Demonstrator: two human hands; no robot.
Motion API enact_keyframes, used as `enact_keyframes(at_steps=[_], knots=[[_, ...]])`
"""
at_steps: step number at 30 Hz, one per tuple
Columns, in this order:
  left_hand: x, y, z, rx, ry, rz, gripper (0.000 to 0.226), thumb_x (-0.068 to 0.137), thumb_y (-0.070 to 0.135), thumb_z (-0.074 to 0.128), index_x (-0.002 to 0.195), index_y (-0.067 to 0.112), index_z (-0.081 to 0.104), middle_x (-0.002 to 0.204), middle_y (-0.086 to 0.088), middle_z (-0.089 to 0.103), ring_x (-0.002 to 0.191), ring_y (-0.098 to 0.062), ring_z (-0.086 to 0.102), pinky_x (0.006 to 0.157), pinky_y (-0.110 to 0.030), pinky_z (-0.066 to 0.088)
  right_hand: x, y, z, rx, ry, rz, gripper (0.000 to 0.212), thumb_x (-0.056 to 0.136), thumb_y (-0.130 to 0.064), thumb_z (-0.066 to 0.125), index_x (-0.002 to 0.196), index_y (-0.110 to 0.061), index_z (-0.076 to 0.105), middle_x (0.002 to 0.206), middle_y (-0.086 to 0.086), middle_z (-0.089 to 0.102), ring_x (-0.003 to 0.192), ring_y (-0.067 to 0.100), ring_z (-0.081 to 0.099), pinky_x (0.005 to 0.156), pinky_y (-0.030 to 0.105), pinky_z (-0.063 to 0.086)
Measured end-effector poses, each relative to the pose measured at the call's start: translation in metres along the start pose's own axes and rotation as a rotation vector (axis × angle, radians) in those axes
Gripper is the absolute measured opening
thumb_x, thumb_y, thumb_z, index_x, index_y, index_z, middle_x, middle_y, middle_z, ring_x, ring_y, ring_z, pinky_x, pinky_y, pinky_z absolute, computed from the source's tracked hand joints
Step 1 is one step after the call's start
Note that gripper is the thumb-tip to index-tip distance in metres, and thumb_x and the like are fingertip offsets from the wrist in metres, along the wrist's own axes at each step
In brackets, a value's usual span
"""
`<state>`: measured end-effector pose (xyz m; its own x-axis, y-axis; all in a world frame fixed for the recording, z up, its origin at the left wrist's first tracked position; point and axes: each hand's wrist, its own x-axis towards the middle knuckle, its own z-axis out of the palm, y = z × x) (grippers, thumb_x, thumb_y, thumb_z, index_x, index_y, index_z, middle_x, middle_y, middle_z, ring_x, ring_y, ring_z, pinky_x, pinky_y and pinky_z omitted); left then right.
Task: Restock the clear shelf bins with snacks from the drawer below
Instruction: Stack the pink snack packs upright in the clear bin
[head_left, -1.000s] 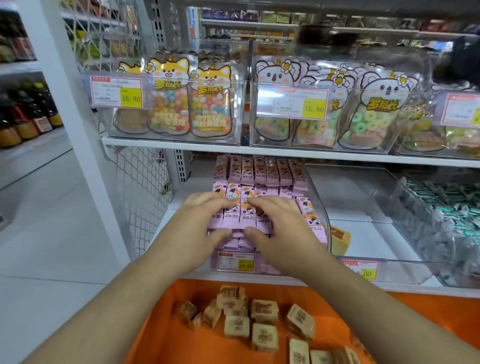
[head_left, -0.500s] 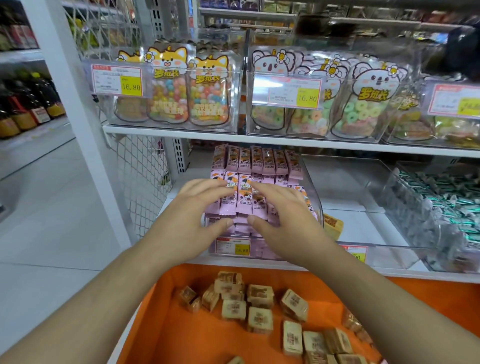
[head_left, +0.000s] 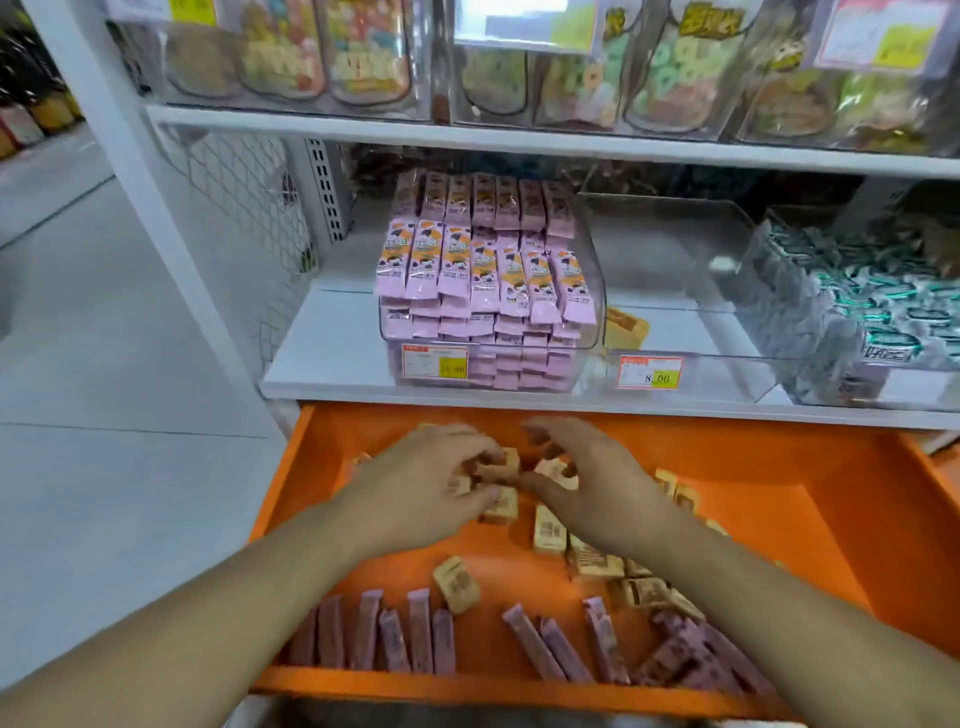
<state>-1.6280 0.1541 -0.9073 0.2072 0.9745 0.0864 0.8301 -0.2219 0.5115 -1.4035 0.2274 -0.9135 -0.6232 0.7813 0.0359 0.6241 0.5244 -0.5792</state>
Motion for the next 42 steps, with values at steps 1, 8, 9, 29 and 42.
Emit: enact_keyframes(at_steps=[1,8,9,29,42], knots=[[-0.003,-0.007,0.015,0.020,-0.064,-0.016,0.037,0.094,0.046,0.069,0.129,0.035,0.064,0.121,0.019,0.060,0.113,-0.003,0.055,0.096,-0.019,0.045,-0.006,0.013,0.012,-0.034,-0.083,0.033,0.053,0.095,-0.035,0.073,0.145,-0.029,0.054,0.127,-0.006,0.063,0.112,0.014,0.061,0.086,0.018,0.044],[-0.021,-0.072,0.104,0.077,-0.491,-0.195,0.056,0.092,0.050,0.072,0.143,0.033,0.054,0.144,0.010,0.051,0.131,-0.015,0.052,0.106,-0.037,0.047,-0.021,0.099,0.089,-0.145,-0.619,0.179,0.078,0.090,-0.037,0.080,0.156,-0.036,0.040,0.156,-0.004,0.047,0.136,0.017,0.052,0.107,0.029,0.045],[-0.023,-0.081,0.116,0.067,-0.517,-0.204,0.057,0.090,0.046,0.075,0.141,0.030,0.056,0.140,0.008,0.053,0.128,-0.015,0.054,0.105,-0.034,0.047,-0.020,0.108,0.100,-0.148,-0.676,0.167,0.077,0.090,-0.035,0.080,0.156,-0.037,0.040,0.156,-0.003,0.048,0.134,0.017,0.052,0.104,0.027,0.045],[-0.035,-0.156,0.192,0.020,-0.777,-0.543,0.028,0.088,0.030,0.080,0.114,0.030,0.070,0.111,0.009,0.069,0.100,-0.010,0.064,0.084,-0.028,0.055,-0.017,0.156,0.201,-0.356,-0.960,0.020,0.037,0.080,-0.033,0.077,0.117,-0.030,0.072,0.120,-0.002,0.064,0.115,0.023,0.054,0.099,0.042,0.049],[-0.002,-0.083,0.089,-0.522,-0.421,-0.644,0.023,0.083,0.025,0.087,0.099,0.022,0.070,0.081,0.006,0.076,0.080,-0.017,0.073,0.072,-0.034,0.058,0.030,0.072,0.061,0.261,-0.577,0.308,0.027,0.083,-0.028,0.088,0.105,-0.028,0.073,0.108,0.004,0.071,0.085,0.014,0.072,0.071,0.034,0.059]])
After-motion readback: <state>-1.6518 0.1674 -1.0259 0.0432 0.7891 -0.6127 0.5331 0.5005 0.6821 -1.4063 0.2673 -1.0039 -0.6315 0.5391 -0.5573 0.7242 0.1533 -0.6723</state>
